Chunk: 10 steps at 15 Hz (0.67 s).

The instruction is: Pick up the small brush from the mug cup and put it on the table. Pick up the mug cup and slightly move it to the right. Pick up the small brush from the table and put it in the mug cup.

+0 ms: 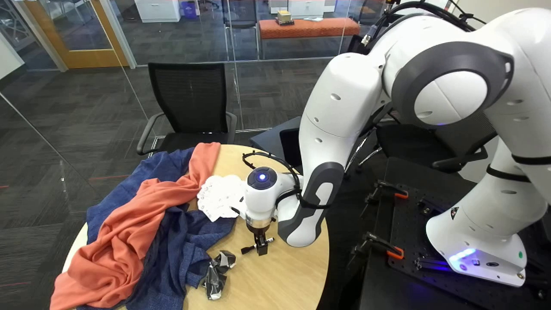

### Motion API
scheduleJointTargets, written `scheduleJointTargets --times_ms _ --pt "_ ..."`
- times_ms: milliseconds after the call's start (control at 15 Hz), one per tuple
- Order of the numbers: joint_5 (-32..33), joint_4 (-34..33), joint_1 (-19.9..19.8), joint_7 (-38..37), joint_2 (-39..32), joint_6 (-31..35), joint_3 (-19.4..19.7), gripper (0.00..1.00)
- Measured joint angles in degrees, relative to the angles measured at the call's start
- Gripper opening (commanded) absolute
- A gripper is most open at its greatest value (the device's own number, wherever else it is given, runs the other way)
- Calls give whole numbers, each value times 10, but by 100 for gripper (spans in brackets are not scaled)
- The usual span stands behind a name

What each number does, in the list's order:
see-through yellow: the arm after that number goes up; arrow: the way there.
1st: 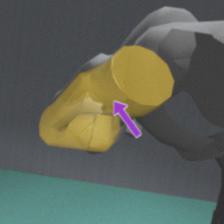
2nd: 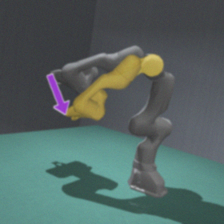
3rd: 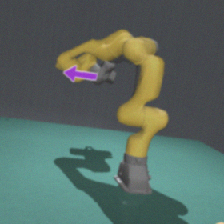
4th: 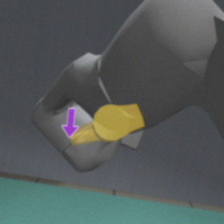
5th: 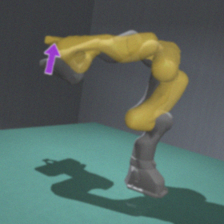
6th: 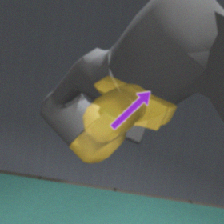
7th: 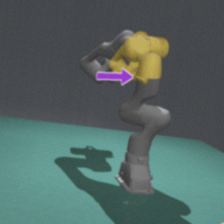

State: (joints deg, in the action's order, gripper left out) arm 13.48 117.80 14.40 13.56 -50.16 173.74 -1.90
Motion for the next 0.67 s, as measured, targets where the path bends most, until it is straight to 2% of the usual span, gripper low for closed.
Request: scheduleJointTargets --times_ms 400,467,533,667 --pt "6 -36 -21 23 -33 -22 -24 100" --pt "8 -40 -22 23 -36 -23 -26 75" --pt "9 -44 -23 23 -39 -24 -28 72" --pt "11 -49 -26 24 -44 -25 -31 56"
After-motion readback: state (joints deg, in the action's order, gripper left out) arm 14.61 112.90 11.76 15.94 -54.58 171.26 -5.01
